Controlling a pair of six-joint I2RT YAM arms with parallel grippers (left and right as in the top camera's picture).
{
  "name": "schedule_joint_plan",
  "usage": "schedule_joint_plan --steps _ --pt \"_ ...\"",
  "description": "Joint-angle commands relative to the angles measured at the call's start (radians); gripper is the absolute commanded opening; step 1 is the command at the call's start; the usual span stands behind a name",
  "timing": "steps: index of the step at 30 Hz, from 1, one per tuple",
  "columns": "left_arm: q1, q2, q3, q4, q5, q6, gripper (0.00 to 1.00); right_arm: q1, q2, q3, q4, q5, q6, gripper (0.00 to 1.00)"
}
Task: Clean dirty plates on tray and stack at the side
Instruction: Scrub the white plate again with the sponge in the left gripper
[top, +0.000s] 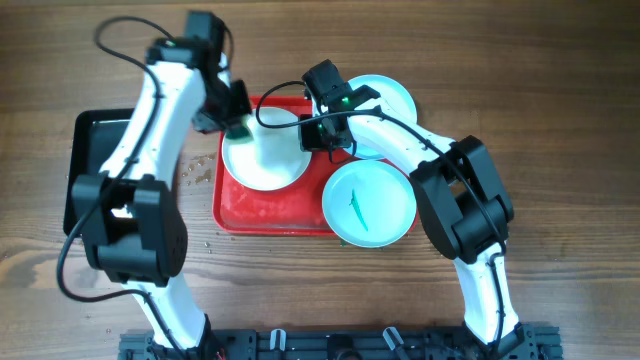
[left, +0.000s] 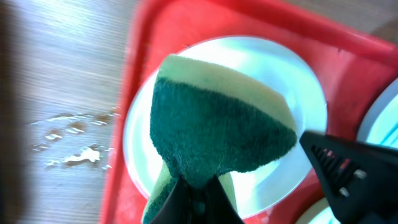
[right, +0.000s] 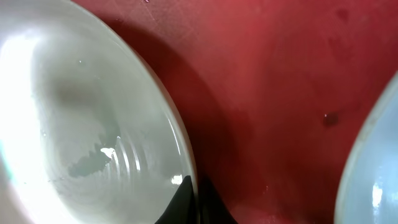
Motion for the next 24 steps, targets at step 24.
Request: schedule_joint_plan --steps 24 --pt "-0.047 0.010 -0.377 0.306 -0.463 -0.046 0.04 -0.009 0.008 -0.004 -0.021 0.055 0.002 0.04"
